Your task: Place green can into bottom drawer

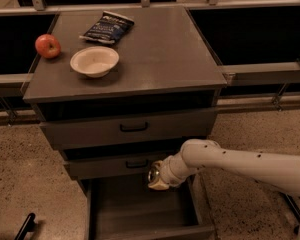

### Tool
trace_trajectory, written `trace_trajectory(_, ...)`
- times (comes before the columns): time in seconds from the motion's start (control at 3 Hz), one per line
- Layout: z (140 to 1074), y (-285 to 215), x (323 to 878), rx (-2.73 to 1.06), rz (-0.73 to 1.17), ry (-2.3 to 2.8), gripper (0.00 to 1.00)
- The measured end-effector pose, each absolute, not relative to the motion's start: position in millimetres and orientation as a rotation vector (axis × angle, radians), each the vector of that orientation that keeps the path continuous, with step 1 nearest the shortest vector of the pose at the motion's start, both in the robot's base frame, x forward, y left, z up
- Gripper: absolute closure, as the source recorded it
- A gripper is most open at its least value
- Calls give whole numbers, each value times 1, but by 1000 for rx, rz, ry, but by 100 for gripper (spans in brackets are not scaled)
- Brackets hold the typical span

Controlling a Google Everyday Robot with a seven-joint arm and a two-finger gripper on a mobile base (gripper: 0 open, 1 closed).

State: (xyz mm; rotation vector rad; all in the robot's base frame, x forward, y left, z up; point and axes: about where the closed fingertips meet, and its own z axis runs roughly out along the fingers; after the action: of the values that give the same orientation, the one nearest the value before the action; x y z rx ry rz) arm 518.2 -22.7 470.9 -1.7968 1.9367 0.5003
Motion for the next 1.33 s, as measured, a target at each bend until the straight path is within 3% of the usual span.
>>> trace_trajectory(0.67, 462, -16, 518, -1837, 515, 1944, 100)
trace_trajectory(1.33, 355, 0, 534, -1835, 661, 1907, 100)
